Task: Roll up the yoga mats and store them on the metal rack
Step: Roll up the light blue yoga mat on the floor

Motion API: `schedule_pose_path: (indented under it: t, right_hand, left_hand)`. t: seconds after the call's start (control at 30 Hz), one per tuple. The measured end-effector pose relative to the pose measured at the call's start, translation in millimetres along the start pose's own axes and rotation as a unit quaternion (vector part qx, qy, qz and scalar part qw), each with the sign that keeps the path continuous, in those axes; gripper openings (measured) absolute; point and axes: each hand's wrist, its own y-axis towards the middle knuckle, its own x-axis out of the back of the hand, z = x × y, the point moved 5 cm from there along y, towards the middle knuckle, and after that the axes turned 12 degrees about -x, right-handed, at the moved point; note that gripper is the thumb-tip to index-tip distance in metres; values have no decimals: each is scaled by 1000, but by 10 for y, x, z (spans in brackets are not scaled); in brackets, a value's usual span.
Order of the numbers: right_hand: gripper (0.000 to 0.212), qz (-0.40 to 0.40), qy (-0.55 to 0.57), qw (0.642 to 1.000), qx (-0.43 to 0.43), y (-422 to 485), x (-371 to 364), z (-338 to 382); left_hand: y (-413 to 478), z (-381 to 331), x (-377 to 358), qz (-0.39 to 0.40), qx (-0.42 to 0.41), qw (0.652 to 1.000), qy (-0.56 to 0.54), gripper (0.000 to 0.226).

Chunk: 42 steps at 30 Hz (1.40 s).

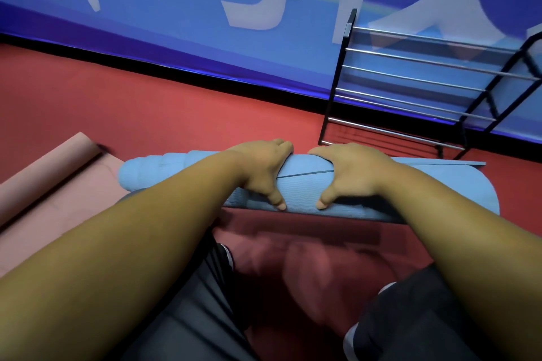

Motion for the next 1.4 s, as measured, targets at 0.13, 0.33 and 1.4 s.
schedule_pose_path:
  t: [0.13,0.33,1.4]
  right_hand:
    - [98,-121,-1,992,19,-42,143,6]
    - [16,-329,258,908,0,-138,377,-186]
    - [112,-241,517,798,-192,17,214,-735]
  left_hand:
    - [37,63,128,-71,35,996,36,104]
    - [112,78,308,-178,119,977,14,100]
    - [380,-438,533,-375,57,758,-530,62]
